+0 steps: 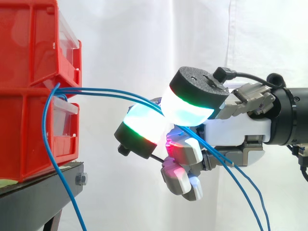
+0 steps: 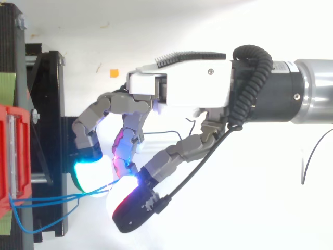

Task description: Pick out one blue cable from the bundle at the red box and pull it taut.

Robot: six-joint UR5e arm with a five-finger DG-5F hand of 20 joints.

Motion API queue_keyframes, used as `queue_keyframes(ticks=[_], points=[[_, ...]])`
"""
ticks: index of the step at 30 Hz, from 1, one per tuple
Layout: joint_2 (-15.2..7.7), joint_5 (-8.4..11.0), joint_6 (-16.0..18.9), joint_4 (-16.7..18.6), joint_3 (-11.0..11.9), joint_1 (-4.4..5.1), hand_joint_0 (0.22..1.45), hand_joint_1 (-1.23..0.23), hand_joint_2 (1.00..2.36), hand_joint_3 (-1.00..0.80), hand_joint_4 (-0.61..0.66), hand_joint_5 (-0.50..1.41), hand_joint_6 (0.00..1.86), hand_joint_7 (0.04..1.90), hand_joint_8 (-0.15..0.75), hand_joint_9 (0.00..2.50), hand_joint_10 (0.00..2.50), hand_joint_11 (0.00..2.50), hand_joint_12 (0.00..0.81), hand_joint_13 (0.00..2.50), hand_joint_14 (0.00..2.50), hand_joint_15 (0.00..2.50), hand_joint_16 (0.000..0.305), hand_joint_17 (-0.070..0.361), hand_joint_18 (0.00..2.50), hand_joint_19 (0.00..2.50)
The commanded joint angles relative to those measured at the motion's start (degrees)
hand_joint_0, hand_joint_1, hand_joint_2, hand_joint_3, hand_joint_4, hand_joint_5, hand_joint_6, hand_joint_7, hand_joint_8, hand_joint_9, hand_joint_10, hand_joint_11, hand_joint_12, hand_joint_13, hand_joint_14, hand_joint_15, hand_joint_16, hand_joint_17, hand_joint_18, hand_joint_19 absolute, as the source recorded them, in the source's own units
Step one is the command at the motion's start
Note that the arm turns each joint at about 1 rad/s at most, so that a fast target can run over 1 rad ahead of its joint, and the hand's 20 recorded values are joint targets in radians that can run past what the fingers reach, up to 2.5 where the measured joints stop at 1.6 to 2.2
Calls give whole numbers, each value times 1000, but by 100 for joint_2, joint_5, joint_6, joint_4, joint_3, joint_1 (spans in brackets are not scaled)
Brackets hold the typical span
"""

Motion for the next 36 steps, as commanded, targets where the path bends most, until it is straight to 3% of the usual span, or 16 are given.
queue_keyframes(ticks=[1, 15, 26, 32, 36], points=[[-4, 9, 2, 2, -2, 4, 737, -898, 1002, -484, 3, -133, 924, 1047, 277, 1233, 24, 762, 375, 1068, 25, 693, 53, 120, 875, 935], [-4, 27, -7, 2, -2, -5, 619, -684, 1000, -495, 26, -116, 901, 1004, 295, 1298, 27, 761, 379, 1110, 25, 714, 51, 114, 904, 984], [-4, 27, 2, -7, -2, 4, 578, -719, 1000, -500, 32, -116, 882, 997, 299, 1290, 24, 745, 383, 1107, 27, 709, 51, 116, 901, 995], [-4, 27, 2, -7, -2, 4, 567, -664, 1000, -500, 33, -114, 878, 976, 299, 1292, 28, 739, 382, 1116, 25, 719, 52, 116, 909, 982], [-4, 27, 2, -7, -2, 4, 621, -667, 1004, -451, 11, -109, 873, 1014, 294, 1297, 26, 745, 378, 1114, 26, 706, 50, 113, 904, 985]])
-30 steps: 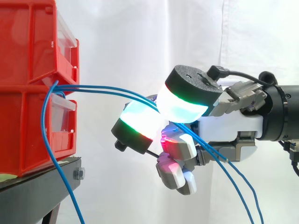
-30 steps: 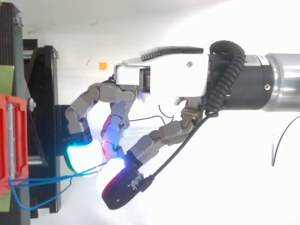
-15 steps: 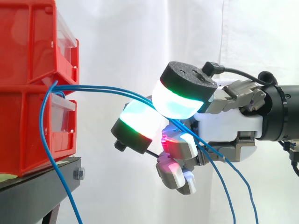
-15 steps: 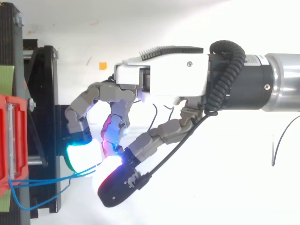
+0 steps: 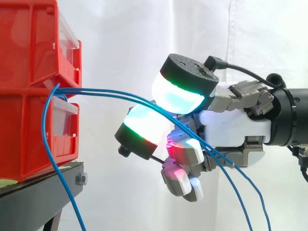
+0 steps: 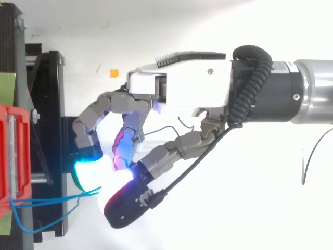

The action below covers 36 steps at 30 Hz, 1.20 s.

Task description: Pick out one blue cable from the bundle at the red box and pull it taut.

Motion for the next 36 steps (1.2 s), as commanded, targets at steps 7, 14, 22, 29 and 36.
queue_keyframes(ticks=[7, 14, 22, 29, 36], points=[[0, -9, 0, 0, -1, 0, 627, -805, 1017, -204, -3, -99, 884, 1084, 303, 1316, 26, 748, 374, 1128, 24, 696, 52, 116, 933, 966], [9, -9, 0, 0, -1, 9, 706, -900, 1025, -117, -83, -121, 932, 1054, 302, 1280, 26, 769, 345, 1113, 25, 708, 50, 112, 933, 974], [0, -18, 0, 0, -1, 9, 801, -965, 1020, -240, -162, -133, 956, 1050, 281, 1258, 26, 772, 330, 1109, 27, 723, 49, 110, 929, 996], [0, 0, 9, 0, -1, 9, 832, -955, 1014, -335, -148, -138, 960, 1089, 272, 1254, 26, 779, 329, 1123, 25, 733, 49, 111, 939, 1013], [0, 18, 9, 0, -1, 9, 870, -924, 1023, -194, -181, -166, 984, 1130, 254, 1201, 25, 765, 325, 1110, 25, 750, 48, 108, 882, 1089]])
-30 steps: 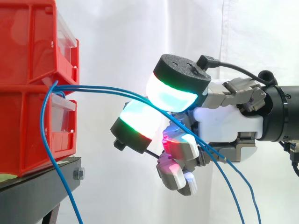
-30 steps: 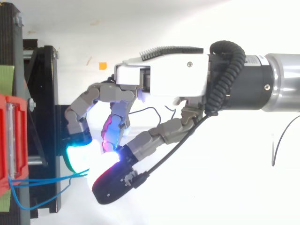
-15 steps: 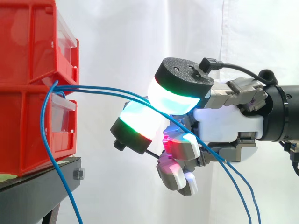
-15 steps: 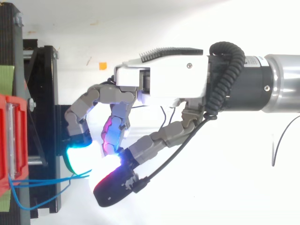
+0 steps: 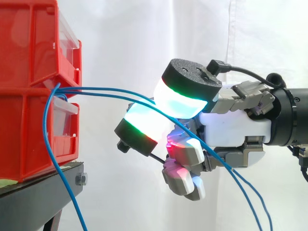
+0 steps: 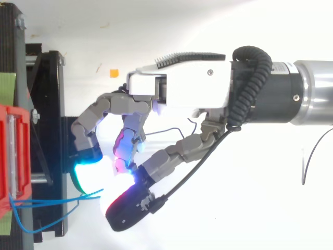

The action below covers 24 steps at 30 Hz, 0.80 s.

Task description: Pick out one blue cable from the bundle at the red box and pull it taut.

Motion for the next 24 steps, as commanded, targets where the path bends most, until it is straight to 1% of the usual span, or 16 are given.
queue_keyframes(ticks=[1, 11, 14, 16, 18, 22, 24], points=[[0, 6, 1, 0, 0, 10, 870, -923, 1023, -194, -180, -167, 984, 1132, 255, 1201, 26, 767, 325, 1109, 25, 756, 48, 108, 883, 1090], [0, -3, 18, -18, 0, 27, 863, -912, 1022, -234, -75, -208, 981, 934, 249, 1065, 24, 745, 328, 1115, 26, 766, 49, 109, 902, 1070], [9, -3, 18, -18, 0, 27, 864, -909, 1019, -259, -71, -209, 981, 899, 252, 1058, 24, 755, 311, 1102, 25, 768, 48, 109, 907, 1067], [0, -3, 18, -18, 0, 27, 866, -909, 1018, -280, -58, -209, 981, 878, 253, 1051, 24, 742, 312, 1104, 25, 770, 48, 107, 912, 1074], [0, -3, 18, -18, 0, 27, 864, -917, 1013, -342, -35, -208, 982, 820, 253, 1049, 21, 754, 310, 1108, 25, 771, 48, 107, 930, 1045], [0, -3, 36, -18, 0, 27, 859, -924, 1012, -364, -27, -208, 982, 812, 253, 1045, 23, 752, 306, 1111, 26, 782, 47, 106, 942, 1033], [0, -3, 53, -18, 0, 27, 861, -918, 1018, -289, -43, -208, 975, 892, 253, 1051, 24, 759, 305, 1113, 26, 795, 47, 105, 929, 1052]])
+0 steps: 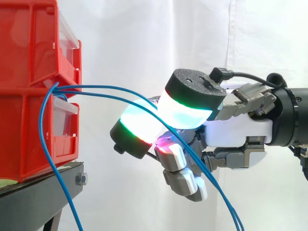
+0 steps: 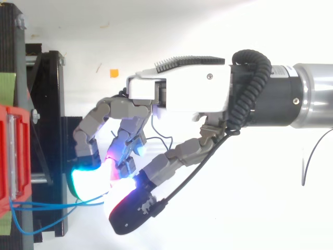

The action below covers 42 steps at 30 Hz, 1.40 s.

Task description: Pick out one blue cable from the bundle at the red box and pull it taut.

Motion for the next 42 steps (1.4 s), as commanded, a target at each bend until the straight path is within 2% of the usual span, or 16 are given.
queue_keyframes(ticks=[1, 7, 11, 17, 25, 31, 37, 39, 42], points=[[-1, 0, 17, -9, 0, 0, 859, -921, 1019, -271, -45, -208, 975, 903, 255, 1052, 24, 758, 306, 1115, 24, 792, 46, 104, 929, 1063], [-1, -26, 26, -9, 0, 0, 858, -896, 1025, -183, -35, -209, 975, 958, 253, 1050, 25, 763, 308, 1117, 26, 808, 46, 104, 922, 1086], [-1, -26, 17, -9, 0, 0, 855, -915, 1016, -309, -24, -209, 987, 822, 252, 1033, 20, 745, 303, 1119, 26, 799, 47, 105, 952, 1047], [-1, -26, 26, -9, 0, -9, 847, -919, 1000, -500, -2, -191, 987, 850, 261, 1063, 21, 777, 302, 1126, 27, 796, 46, 105, 992, 1008], [-1, -35, 35, -9, 0, -17, 814, -914, 1000, -500, 32, -168, 991, 889, 284, 1172, 22, 865, 299, 1151, 25, 778, 46, 105, 1049, 953], [8, -35, 70, -9, 0, -17, 745, -920, 1000, -500, 45, -162, 986, 876, 295, 1219, 26, 885, 300, 1165, 28, 789, 46, 103, 1067, 952], [8, -35, 114, -9, 0, -17, 666, -845, 1000, -500, 50, -150, 965, 922, 302, 1292, 26, 873, 302, 1193, 28, 808, 45, 100, 1075, 975], [-1, -35, 123, -9, 0, -17, 646, -743, 1000, -500, 49, -135, 946, 991, 308, 1337, 26, 860, 302, 1215, 25, 807, 43, 97, 1072, 990], [-1, -35, 149, -9, 0, -17, 647, -726, 1000, -500, 27, -119, 936, 1066, 307, 1399, 26, 867, 312, 1234, 27, 797, 43, 97, 1066, 1001]])
